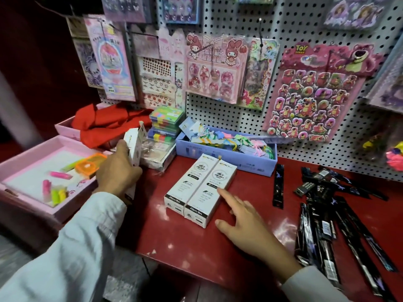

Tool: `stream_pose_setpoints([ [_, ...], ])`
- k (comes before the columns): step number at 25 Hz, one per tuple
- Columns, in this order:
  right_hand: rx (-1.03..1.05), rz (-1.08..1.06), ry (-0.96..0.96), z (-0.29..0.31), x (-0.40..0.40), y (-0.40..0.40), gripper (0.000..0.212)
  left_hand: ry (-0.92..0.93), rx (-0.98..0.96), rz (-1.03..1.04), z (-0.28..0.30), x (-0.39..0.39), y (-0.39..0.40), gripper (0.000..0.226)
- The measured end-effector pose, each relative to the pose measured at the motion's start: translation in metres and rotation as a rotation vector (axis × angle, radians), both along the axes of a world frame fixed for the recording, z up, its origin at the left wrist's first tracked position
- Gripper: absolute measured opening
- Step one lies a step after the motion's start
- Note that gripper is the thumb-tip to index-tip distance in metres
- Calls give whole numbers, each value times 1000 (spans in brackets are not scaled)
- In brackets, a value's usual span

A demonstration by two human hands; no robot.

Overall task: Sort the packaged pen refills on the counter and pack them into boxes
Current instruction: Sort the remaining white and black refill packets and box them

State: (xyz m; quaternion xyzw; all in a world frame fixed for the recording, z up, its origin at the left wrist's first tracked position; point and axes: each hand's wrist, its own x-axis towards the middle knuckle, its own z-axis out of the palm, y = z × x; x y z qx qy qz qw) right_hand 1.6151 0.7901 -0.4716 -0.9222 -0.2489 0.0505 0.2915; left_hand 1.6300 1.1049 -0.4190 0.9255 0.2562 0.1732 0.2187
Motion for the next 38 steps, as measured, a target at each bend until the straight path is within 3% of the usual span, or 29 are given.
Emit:
stream_pose_setpoints([
  [4, -49, 180, 89, 5, 7, -4, 73, -240, -56, -330, 36, -8, -64, 66],
  [8, 121, 82, 150, 21, 17, -27, 57, -190, 71, -744, 38, -5, -162, 75],
  [10, 77, -1, 155, 33, 23, -57, 43, -89, 277, -757, 24, -4, -198, 77],
  [12, 79, -99, 218, 47, 27, -99, 30, 105, 479, -632, 9, -3, -224, 65],
  [14, 96, -199, 218, 63, 30, -141, 23, 250, 575, -493, 2, -2, -238, 47],
  [16, 81, -304, 166, 76, 31, -180, 24, 240, 614, -470, -1, -3, -254, 49],
  [19, 28, -561, 25, 76, 19, -233, 39, 77, 390, -797, -6, -9, -299, 70],
  [21, -199, -843, 69, 60, 1, -268, 59, 148, 197, -931, -15, -3, -335, 78],
  [23, -411, -1102, 256, 39, -23, -296, 77, 276, 114, -823, -34, 16, -354, 86],
  [25, -404, -1246, 365, 17, -40, -310, 83, 305, 105, -688, -56, 34, -360, 90],
  [28, -366, -1190, 216, -11, -42, -304, 79, 231, 128, -763, -81, 40, -377, 97],
  [31, -273, -975, 11, -19, -21, -279, 68, 182, 89, -939, -80, 34, -399, 96],
  [35, 339, -736, 45, -3, 25, -254, 55, 185, -257, -1082, -60, 24, -382, 92],
  [36, 463, -727, 51, 7, 42, -256, 54, 205, -233, -1131, -58, 15, -375, 98],
  [38, 359, -724, -26, 23, 78, -272, 53, 212, -36, -1217, -61, -12, -370, 108],
])
